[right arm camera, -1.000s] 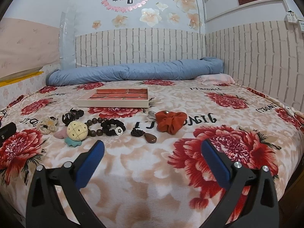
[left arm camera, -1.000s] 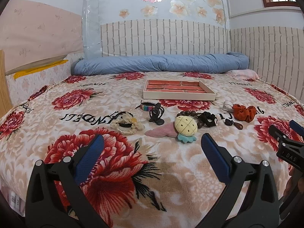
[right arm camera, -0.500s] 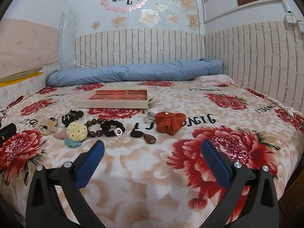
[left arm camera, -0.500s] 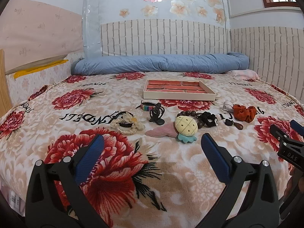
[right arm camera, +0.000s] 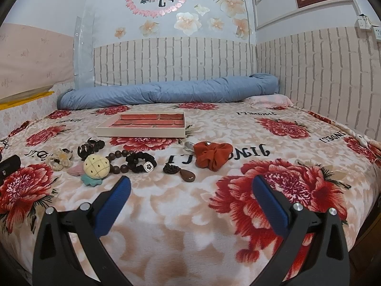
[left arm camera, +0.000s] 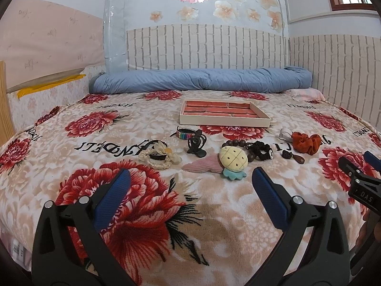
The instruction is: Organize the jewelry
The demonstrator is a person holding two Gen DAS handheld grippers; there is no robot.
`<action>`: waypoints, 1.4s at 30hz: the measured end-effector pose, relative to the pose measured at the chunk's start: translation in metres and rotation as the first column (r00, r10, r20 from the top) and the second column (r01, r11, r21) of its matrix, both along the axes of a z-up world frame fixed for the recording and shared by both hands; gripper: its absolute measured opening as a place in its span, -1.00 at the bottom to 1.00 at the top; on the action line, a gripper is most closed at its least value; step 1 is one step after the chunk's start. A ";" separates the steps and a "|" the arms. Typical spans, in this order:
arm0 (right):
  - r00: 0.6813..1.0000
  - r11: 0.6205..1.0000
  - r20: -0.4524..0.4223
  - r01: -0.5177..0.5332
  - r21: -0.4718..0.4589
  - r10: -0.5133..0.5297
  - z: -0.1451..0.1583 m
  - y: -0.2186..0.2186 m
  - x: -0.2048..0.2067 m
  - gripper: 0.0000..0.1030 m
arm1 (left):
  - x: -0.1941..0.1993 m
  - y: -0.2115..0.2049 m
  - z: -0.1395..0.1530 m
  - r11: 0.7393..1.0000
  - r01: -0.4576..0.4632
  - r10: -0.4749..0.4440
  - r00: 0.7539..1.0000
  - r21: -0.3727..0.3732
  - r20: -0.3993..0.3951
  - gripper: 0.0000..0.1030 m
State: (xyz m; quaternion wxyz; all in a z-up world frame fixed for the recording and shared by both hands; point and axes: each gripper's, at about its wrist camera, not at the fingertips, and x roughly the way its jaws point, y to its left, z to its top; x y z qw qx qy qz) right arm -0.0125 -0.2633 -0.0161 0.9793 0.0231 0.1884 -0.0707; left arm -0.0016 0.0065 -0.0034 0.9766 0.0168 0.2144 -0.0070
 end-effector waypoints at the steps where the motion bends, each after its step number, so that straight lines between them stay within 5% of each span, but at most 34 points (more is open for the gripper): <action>1: 1.000 1.000 -0.001 -0.001 0.002 0.001 0.000 0.000 0.000 0.93 | 0.000 0.000 0.000 1.000 0.000 0.000 1.000 0.000 0.000 0.91; 42: 0.999 0.997 -0.041 0.028 -0.075 -0.032 -0.002 0.001 0.020 0.93 | 0.028 -0.008 -0.008 1.000 0.024 -0.024 0.998 -0.003 -0.053 0.91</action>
